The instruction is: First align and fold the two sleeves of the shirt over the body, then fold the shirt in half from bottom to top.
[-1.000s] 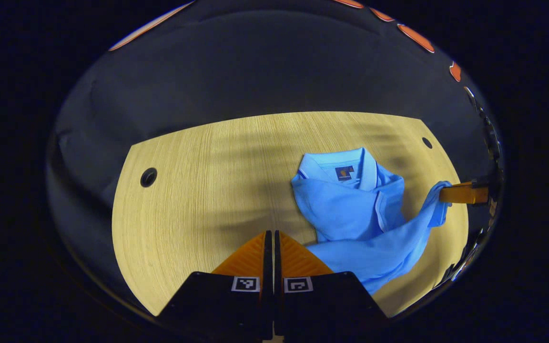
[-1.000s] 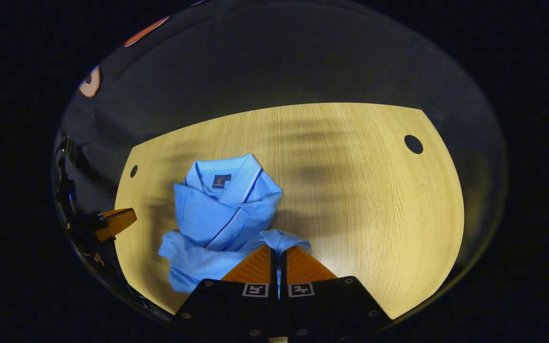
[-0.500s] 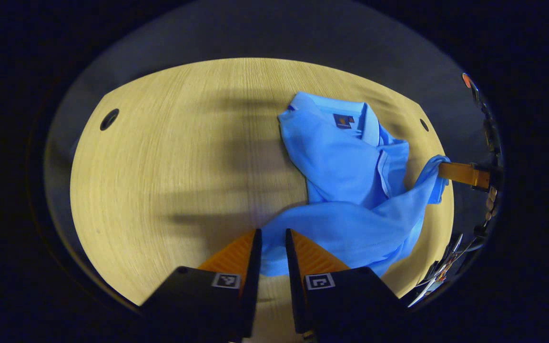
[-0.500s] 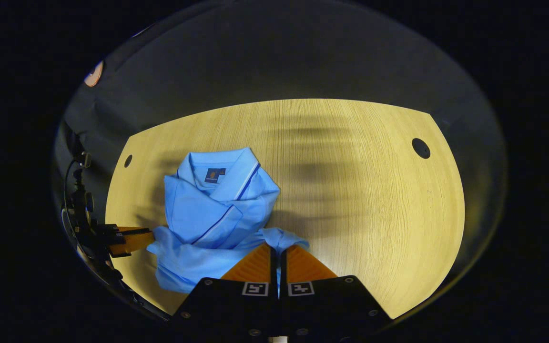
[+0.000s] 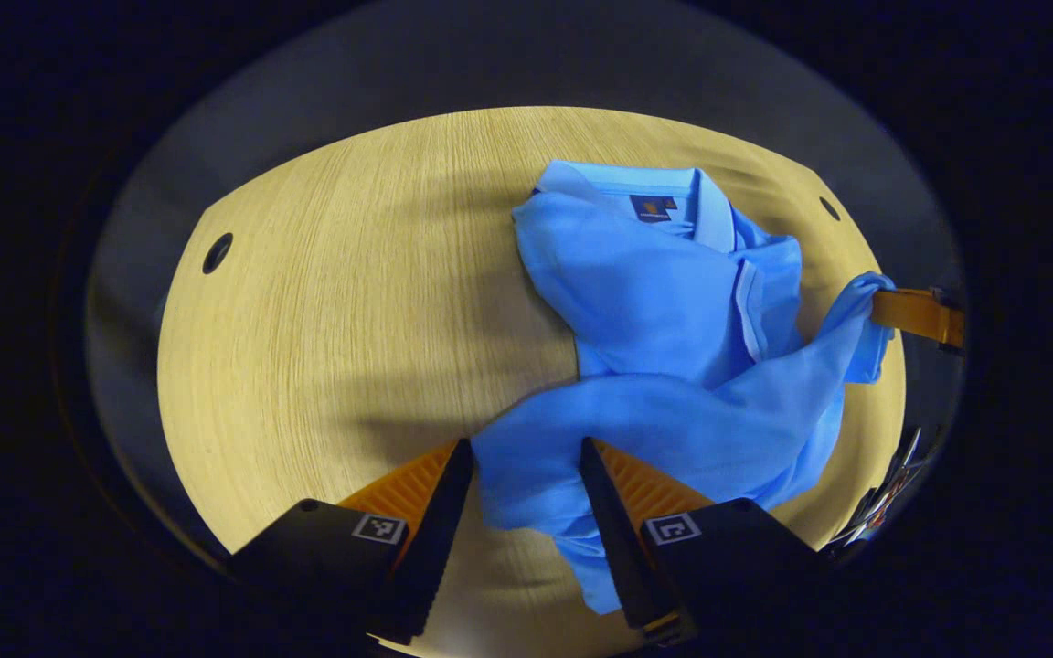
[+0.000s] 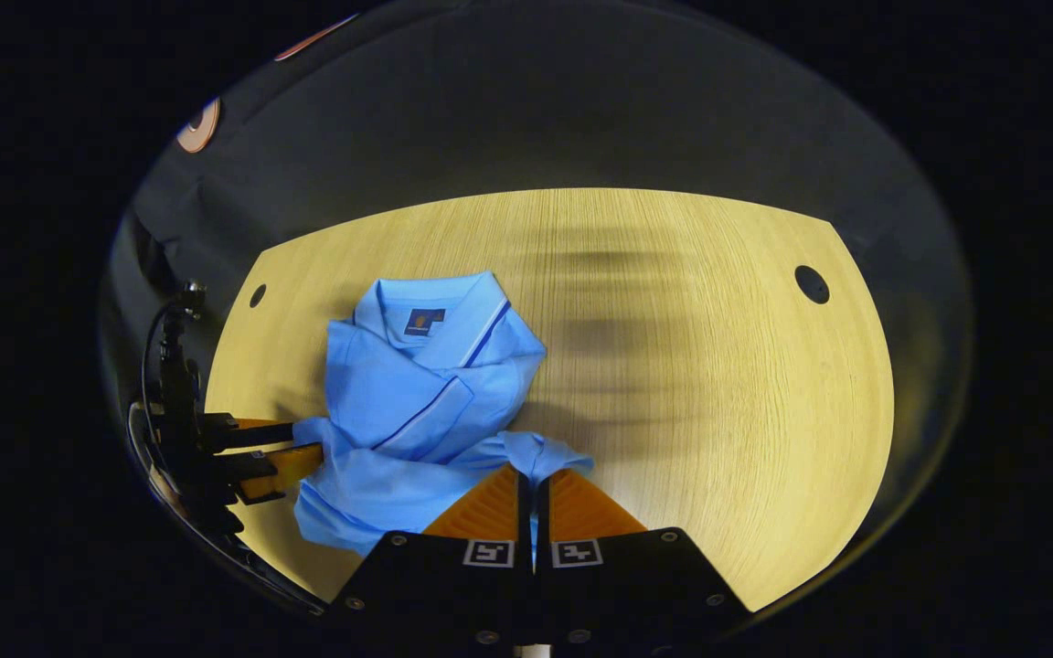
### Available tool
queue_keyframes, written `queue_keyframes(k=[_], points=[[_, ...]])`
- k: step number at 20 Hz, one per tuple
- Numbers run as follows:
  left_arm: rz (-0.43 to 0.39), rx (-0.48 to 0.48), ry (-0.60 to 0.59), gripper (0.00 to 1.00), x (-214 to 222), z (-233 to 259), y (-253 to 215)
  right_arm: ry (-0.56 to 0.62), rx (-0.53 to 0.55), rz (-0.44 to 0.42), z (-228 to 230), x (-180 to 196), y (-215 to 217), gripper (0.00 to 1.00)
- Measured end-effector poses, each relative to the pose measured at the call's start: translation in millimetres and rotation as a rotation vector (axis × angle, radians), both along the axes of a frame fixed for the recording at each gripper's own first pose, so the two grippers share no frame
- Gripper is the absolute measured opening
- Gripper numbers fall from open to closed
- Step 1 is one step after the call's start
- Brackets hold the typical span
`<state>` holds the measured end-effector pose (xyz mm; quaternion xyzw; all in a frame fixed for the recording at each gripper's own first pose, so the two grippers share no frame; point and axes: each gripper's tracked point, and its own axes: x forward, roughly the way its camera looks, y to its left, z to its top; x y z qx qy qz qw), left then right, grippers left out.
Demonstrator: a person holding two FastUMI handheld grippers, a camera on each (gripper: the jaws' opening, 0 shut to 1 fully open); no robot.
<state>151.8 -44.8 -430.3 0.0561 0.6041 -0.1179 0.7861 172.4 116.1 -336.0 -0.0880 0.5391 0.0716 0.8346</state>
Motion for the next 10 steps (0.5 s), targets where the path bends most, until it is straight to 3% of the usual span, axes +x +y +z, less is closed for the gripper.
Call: queue_keyframes(k=[3, 4, 5, 10], points=[[0.053, -0.050, -0.011, 0.14, -2, -3, -11, 0.002, 0.001, 0.003, -3, -7, 1, 0.01], [0.057, -0.066, -0.030, 0.13, 1, 1, -12, -0.003, 0.000, 0.004, -3, -8, 0, 0.01], [0.061, -0.077, -0.023, 0.06, 0, -2, -12, -0.006, 0.002, 0.001, -2, -10, 0, 0.01], [0.082, -0.083, -0.104, 0.06, 10, 34, 6, -0.043, 0.062, -0.031, 11, -3, 12, 0.00]])
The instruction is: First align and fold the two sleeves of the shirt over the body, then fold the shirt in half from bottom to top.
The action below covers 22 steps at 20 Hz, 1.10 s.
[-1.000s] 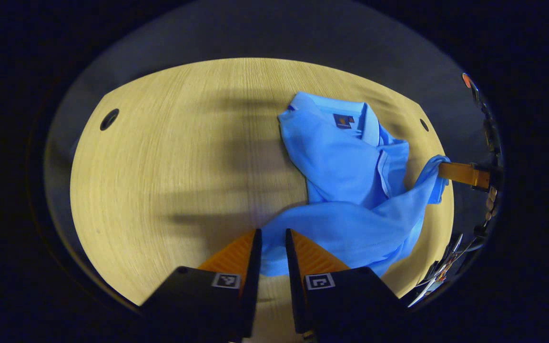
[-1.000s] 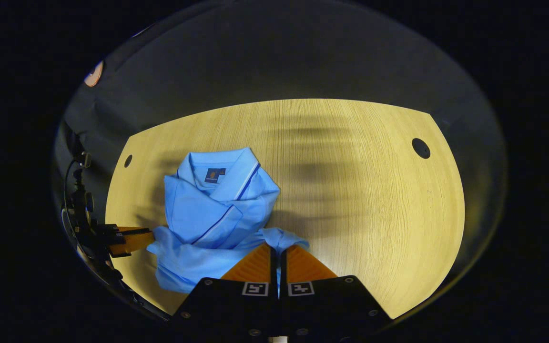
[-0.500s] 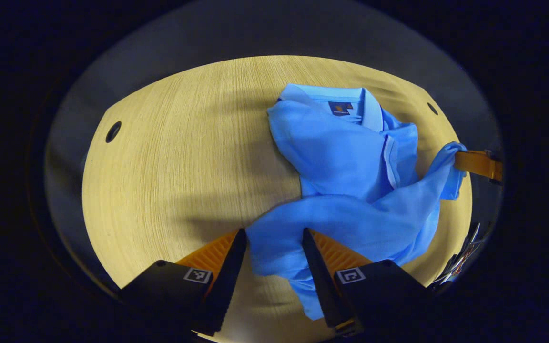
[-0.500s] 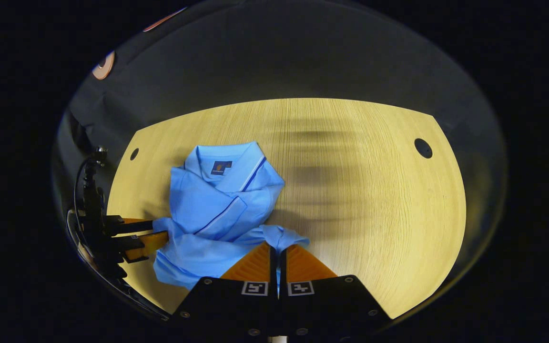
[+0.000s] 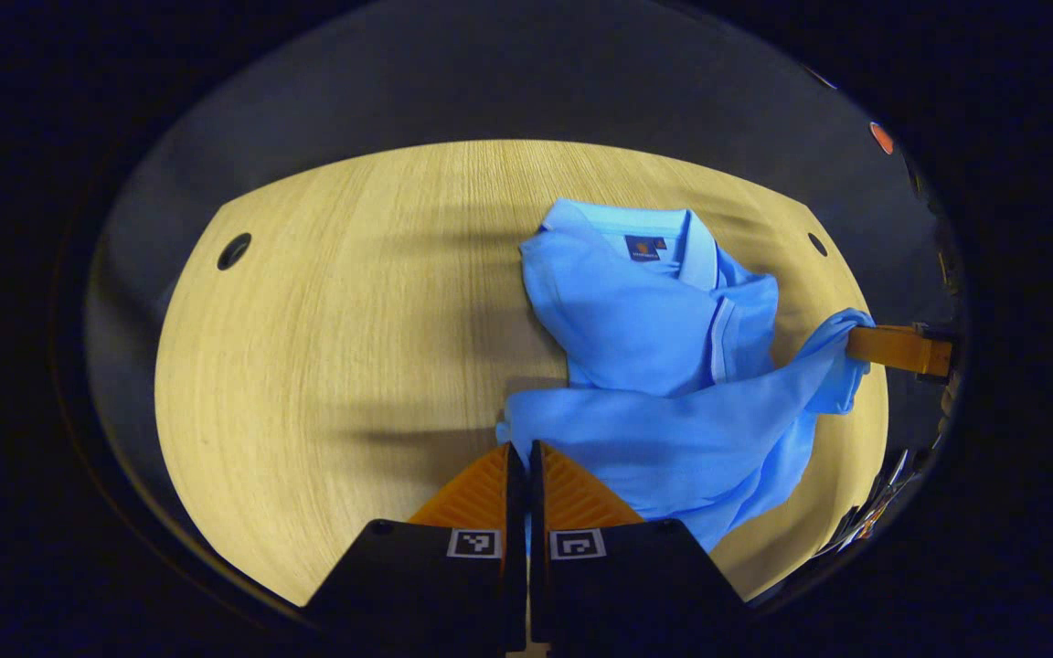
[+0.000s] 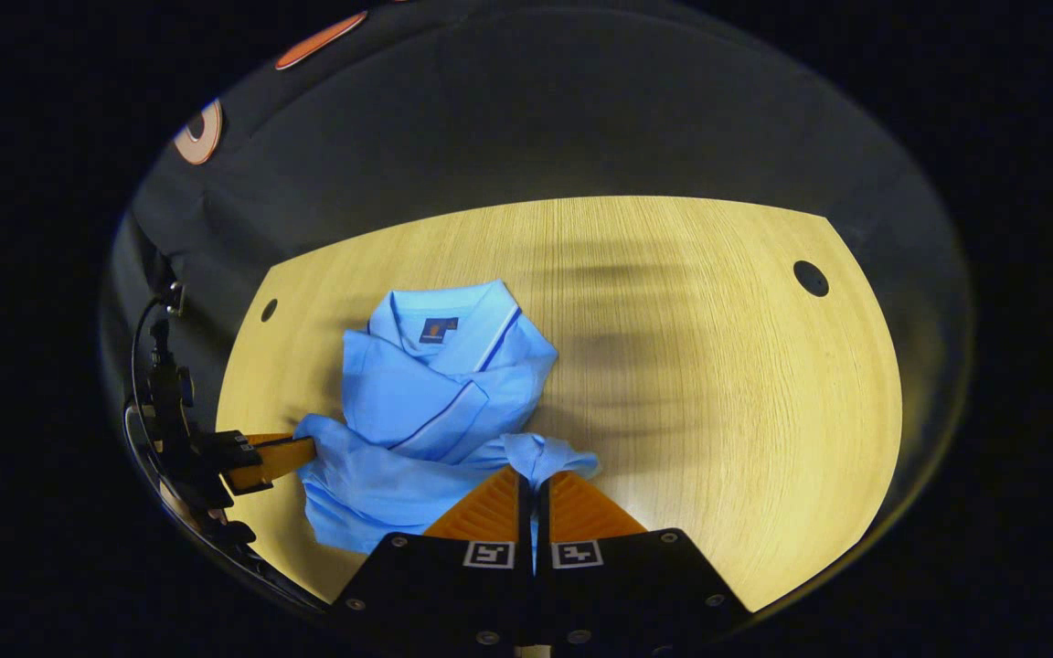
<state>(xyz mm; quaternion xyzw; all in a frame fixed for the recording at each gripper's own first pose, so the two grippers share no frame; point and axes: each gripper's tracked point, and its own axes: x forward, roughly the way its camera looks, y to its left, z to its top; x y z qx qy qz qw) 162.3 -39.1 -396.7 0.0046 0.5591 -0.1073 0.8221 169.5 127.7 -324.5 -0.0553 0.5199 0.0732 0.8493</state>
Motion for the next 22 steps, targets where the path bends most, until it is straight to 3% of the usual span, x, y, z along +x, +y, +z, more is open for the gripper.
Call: queue_keyframes(k=[7, 12, 15, 16, 17, 20, 22], points=[[0.087, -0.024, -0.108, 0.06, 71, 38, 24, -0.095, 0.040, -0.048, 17, 52, 12, 0.00], [0.112, -0.030, -0.092, 0.06, 107, 20, 27, -0.081, 0.051, -0.080, -8, 76, 10, 0.00], [0.132, -0.007, -0.060, 0.09, 108, 0, 38, -0.066, -0.002, -0.078, -32, 82, -2, 0.08], [0.150, 0.013, -0.080, 0.23, 111, -1, 46, -0.071, -0.022, -0.084, -35, 82, -5, 0.20], [0.172, 0.038, -0.111, 0.24, 118, 4, 55, -0.084, -0.035, -0.083, -33, 82, -8, 0.29], [0.211, 0.020, -0.212, 1.00, 119, 35, 62, -0.162, -0.023, -0.070, -7, 76, -10, 0.95], [0.224, 0.046, -0.283, 1.00, 119, 60, 66, -0.212, -0.021, -0.065, 15, 63, -10, 0.99]])
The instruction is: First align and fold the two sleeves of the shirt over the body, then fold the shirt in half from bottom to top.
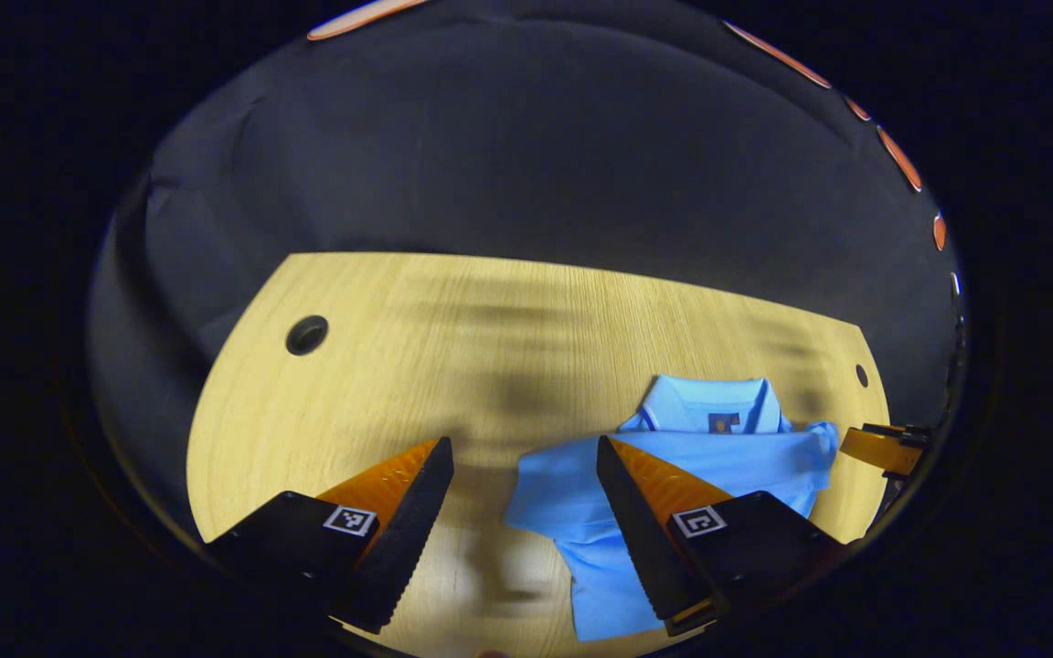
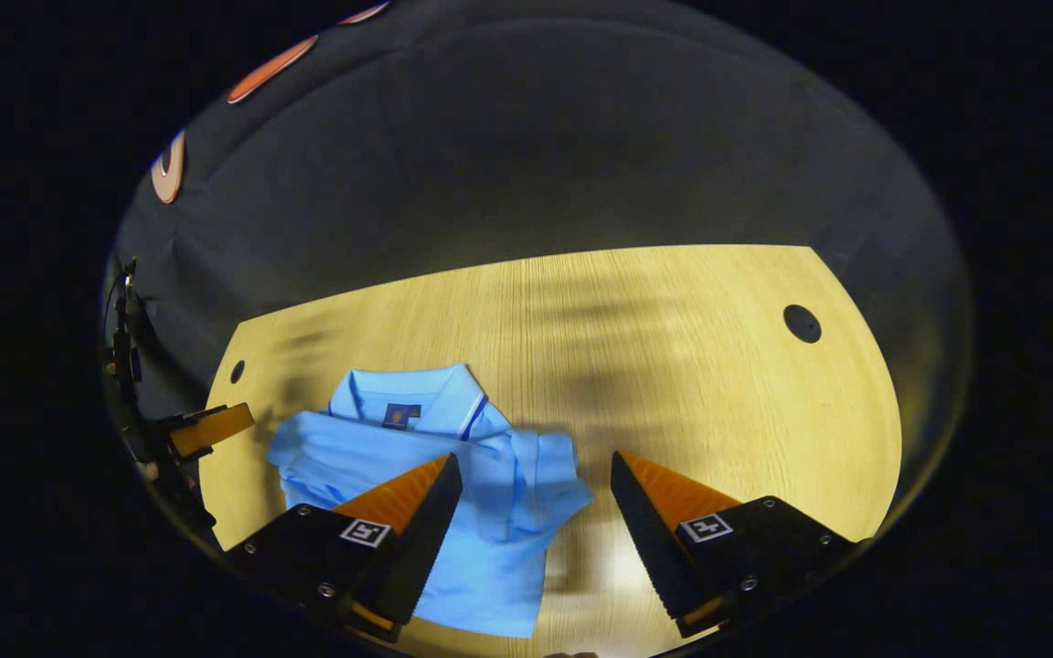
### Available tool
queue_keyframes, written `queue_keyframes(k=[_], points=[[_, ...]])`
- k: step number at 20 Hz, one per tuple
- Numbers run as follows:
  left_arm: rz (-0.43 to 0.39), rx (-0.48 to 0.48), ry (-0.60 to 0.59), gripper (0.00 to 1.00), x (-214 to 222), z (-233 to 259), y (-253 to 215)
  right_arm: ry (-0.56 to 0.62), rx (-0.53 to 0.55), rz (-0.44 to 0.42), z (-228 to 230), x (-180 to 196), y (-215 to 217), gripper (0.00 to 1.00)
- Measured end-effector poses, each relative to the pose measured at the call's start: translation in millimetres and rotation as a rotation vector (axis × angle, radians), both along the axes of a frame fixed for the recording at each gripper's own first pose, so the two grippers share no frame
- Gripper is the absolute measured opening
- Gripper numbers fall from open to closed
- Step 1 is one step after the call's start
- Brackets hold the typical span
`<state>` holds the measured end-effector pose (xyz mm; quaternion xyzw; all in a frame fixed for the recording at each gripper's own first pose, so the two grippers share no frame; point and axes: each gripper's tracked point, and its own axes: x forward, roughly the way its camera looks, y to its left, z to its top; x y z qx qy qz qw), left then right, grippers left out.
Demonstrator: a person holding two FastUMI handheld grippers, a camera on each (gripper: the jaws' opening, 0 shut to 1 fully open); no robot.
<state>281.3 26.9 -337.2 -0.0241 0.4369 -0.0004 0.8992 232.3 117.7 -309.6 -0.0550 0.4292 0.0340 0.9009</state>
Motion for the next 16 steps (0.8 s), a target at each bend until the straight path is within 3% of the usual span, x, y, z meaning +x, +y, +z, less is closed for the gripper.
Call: queue_keyframes(k=[4, 7, 12, 16], points=[[-0.022, 0.077, -0.230, 1.00, -16, 106, 2, -0.121, 0.046, 0.029, 65, -39, 11, 0.99], [-0.051, 0.087, -0.415, 1.00, -48, 183, -16, -0.277, 0.034, 0.082, 124, -73, 14, 0.99], [-0.076, 0.053, -0.608, 1.00, -130, 254, -43, -0.461, 0.055, 0.155, 182, -147, 15, 0.99], [-0.105, 0.047, -0.680, 1.00, -174, 270, -45, -0.493, 0.075, 0.099, 184, -190, 0, 0.98]])
